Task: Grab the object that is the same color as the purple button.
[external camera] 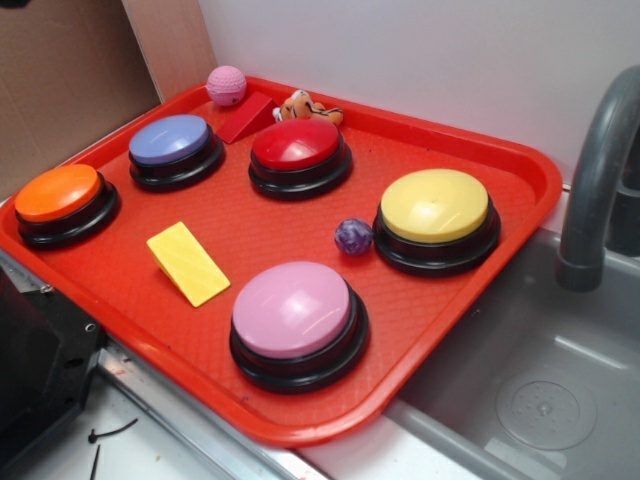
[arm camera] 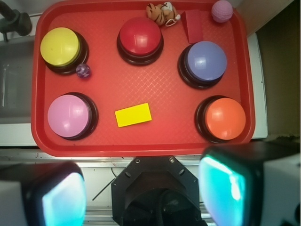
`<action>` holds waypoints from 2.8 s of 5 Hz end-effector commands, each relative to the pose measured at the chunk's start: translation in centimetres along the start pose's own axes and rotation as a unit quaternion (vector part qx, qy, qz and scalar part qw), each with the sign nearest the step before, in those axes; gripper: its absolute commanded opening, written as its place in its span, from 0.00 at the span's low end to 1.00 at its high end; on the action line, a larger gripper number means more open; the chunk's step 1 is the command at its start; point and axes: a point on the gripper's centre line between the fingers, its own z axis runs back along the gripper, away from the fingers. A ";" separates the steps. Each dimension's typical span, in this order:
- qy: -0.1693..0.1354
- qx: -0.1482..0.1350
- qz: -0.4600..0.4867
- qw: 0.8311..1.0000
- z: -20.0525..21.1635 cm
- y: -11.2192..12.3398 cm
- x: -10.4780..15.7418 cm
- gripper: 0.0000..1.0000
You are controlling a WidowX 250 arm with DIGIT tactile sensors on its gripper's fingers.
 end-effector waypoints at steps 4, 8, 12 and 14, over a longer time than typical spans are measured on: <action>-0.122 -0.019 -0.249 0.961 -4.5 -0.4 3.1 1.00; -0.183 -0.054 -0.244 0.951 -13.6 -3.5 9.9 1.00; -0.140 -0.050 -0.259 0.954 -18.0 -6.9 12.0 1.00; -0.122 -0.036 -0.261 0.957 -19.3 -8.3 12.5 1.00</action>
